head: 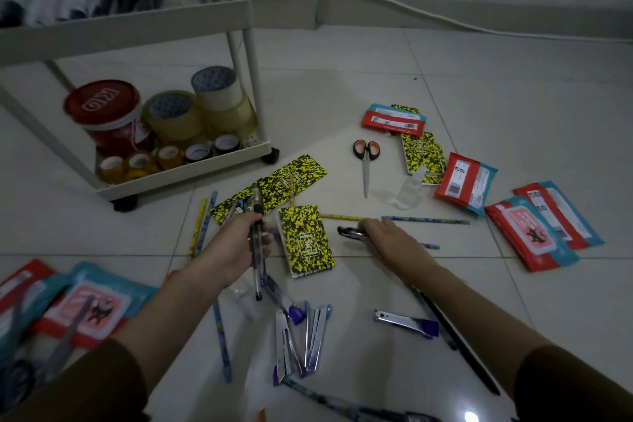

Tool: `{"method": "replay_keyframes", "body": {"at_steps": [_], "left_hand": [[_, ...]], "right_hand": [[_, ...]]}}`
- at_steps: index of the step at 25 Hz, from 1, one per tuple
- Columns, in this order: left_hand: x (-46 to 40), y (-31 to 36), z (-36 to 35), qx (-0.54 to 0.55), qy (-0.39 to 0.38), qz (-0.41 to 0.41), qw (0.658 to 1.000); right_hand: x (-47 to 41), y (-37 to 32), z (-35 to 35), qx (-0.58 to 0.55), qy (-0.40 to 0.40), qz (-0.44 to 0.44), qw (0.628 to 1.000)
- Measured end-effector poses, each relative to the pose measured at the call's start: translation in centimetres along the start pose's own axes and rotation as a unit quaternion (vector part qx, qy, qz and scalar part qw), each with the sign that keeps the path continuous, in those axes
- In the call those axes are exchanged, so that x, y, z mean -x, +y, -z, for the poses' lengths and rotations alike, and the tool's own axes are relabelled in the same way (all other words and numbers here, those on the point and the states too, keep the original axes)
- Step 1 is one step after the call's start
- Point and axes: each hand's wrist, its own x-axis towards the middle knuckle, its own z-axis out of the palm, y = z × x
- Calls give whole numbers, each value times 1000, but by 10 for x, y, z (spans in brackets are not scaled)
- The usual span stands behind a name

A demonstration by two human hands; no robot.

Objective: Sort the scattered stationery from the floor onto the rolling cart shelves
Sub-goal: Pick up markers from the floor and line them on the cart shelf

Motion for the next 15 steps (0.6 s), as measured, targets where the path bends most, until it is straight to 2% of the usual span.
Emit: {"method": "replay_keyframes", "body": {"at_steps": [2, 4, 6, 8, 10, 12, 13, 15], "left_hand": [[3, 7, 10, 4, 14, -18, 1000], [6, 15, 16, 11, 27, -35, 999], [14, 25, 19, 37, 36, -50, 997], [24, 40, 22, 79, 44, -70, 993], [36, 56, 22, 113, 41, -99, 988], [47, 74, 19, 161, 17, -144, 976], [53, 83, 15, 202, 5, -171, 964], [66, 105, 9, 286, -12, -217, 933]], "right_hand": [[-14, -32, 19, -48, 66, 35, 996], [-33, -69, 36, -165, 100, 49, 980], [-55, -106, 52, -355, 90, 22, 930], [-78, -142, 70, -485, 42, -16, 873], [-93, -174, 87, -509, -12, -20, 860], [-101, -205, 99, -503, -17, 18, 864], [-104, -218, 103, -493, 15, 43, 869], [-107, -239, 112, -459, 136, 92, 873]]}}
